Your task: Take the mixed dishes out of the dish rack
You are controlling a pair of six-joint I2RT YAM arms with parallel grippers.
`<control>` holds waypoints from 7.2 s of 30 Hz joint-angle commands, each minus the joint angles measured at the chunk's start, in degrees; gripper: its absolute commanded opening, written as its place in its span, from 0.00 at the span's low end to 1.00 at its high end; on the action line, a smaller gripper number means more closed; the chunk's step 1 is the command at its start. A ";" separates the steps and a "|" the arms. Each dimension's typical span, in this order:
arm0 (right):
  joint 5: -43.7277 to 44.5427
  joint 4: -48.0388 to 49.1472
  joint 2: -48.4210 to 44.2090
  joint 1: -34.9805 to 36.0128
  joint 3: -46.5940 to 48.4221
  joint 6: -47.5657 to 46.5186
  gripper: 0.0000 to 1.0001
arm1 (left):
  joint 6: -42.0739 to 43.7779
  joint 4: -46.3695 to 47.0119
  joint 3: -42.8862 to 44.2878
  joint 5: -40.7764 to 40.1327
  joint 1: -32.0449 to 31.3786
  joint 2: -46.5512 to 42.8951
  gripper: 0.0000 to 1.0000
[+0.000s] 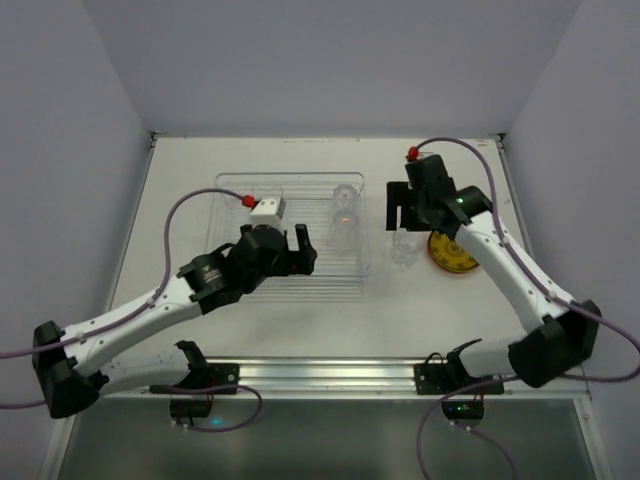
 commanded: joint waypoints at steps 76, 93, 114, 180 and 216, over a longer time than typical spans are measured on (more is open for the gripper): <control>-59.16 60.36 -50.86 0.26 -38.49 22.04 0.93 | -5.51 67.24 -9.49 37.66 2.76 4.99 0.00; -46.31 52.72 -58.52 0.26 -39.12 16.77 0.77 | -16.94 88.27 -20.67 32.65 1.01 5.16 0.00; -53.22 59.26 -59.39 0.26 -41.41 14.86 0.00 | -13.26 83.14 -16.89 28.53 -3.66 8.62 0.98; -6.34 3.78 0.55 4.03 -15.83 2.98 0.32 | 1.43 -22.02 -1.51 -26.06 -3.57 -15.93 1.00; -4.92 8.52 -49.36 3.77 -22.86 3.59 0.99 | 11.53 -11.82 65.99 5.23 11.28 64.74 1.00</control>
